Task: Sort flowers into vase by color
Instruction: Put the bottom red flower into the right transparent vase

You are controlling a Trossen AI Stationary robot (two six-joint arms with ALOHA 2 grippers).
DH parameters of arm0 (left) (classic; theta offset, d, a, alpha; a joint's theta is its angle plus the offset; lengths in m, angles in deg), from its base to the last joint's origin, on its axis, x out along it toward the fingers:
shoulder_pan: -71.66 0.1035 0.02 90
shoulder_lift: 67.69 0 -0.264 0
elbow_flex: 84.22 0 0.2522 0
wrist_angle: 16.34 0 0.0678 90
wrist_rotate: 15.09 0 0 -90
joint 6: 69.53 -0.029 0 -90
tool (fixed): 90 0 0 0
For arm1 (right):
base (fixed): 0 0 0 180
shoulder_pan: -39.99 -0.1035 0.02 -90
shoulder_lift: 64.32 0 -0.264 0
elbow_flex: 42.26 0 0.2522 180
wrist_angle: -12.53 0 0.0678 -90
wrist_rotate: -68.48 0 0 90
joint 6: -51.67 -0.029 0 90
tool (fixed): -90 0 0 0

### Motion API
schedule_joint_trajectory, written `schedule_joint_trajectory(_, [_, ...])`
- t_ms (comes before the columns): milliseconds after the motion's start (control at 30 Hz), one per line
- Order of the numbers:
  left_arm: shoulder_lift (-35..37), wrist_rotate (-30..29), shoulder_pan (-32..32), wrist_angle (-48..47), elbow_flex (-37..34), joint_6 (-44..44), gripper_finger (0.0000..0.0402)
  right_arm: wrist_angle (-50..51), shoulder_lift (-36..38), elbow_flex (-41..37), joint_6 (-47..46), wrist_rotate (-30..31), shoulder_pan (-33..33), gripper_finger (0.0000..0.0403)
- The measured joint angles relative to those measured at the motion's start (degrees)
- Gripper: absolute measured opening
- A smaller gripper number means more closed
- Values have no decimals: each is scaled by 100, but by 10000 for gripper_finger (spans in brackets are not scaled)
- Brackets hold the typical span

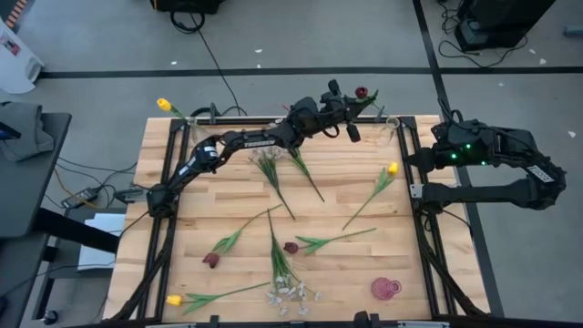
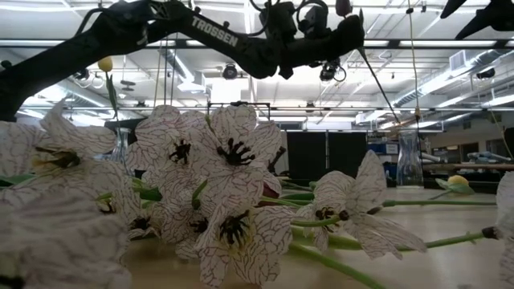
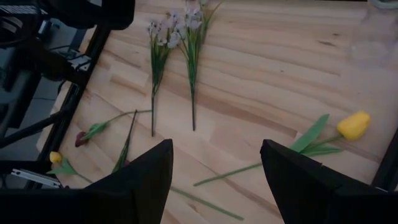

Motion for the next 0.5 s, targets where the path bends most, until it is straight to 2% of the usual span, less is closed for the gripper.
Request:
schedule_joint_trajectory(267, [1,239,-38,-259,0,268,10,0,0,0,0,0,-2,254])
schedule_joint_trajectory(500, [1,240,-63,-466,0,98,10,-18,0,0,2,0,0,254])
